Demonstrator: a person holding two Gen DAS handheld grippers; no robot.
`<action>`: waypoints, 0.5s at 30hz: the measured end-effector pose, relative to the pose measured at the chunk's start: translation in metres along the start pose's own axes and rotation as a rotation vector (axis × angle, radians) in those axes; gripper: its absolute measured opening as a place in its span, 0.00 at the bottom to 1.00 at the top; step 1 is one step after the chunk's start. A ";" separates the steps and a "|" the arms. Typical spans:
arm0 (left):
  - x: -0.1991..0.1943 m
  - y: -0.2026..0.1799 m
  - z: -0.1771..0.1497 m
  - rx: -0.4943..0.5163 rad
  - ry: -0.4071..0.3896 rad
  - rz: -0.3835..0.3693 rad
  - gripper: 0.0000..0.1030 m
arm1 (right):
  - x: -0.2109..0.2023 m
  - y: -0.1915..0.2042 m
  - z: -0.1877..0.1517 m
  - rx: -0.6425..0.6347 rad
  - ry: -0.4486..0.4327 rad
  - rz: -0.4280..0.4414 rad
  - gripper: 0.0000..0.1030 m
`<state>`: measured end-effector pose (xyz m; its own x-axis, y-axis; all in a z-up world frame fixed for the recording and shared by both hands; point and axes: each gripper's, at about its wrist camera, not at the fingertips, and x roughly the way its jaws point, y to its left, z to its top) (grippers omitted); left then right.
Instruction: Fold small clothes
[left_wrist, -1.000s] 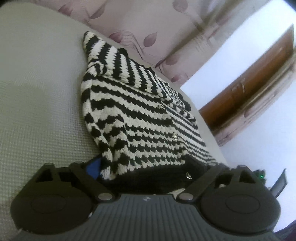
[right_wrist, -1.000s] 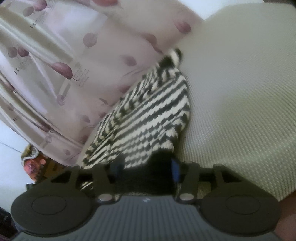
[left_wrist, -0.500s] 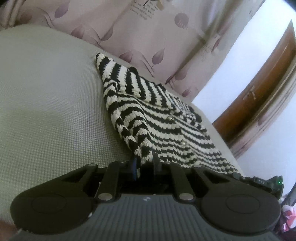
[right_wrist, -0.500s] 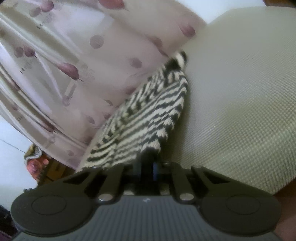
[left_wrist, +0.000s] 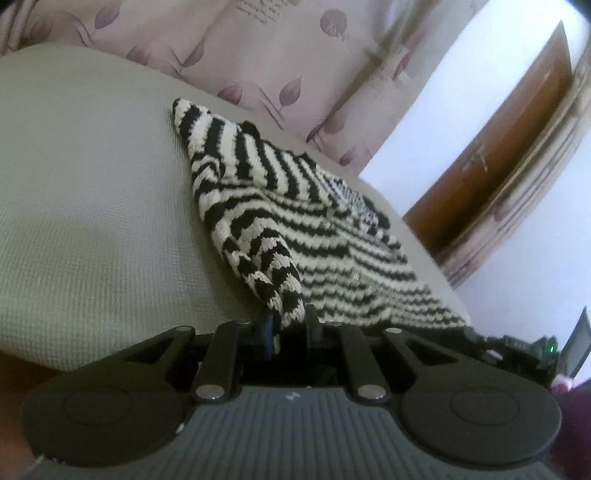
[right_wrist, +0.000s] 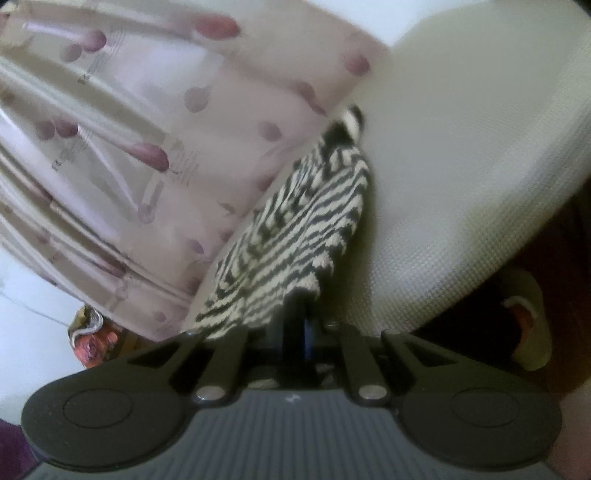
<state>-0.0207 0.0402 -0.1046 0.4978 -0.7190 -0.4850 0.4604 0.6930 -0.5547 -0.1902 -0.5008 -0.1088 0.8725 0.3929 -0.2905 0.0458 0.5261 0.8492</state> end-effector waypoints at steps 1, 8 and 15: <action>0.002 0.000 0.004 -0.006 -0.009 -0.008 0.15 | -0.002 0.004 0.004 -0.005 -0.011 0.014 0.09; -0.002 -0.017 0.016 0.002 -0.104 -0.039 0.15 | 0.009 0.027 0.036 -0.050 -0.041 0.073 0.09; 0.012 -0.023 0.062 -0.043 -0.223 -0.033 0.15 | 0.038 0.047 0.091 -0.099 -0.078 0.130 0.09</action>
<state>0.0204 0.0189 -0.0559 0.6357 -0.7081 -0.3074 0.4496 0.6633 -0.5982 -0.1107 -0.5293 -0.0397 0.9032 0.4048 -0.1424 -0.1146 0.5475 0.8289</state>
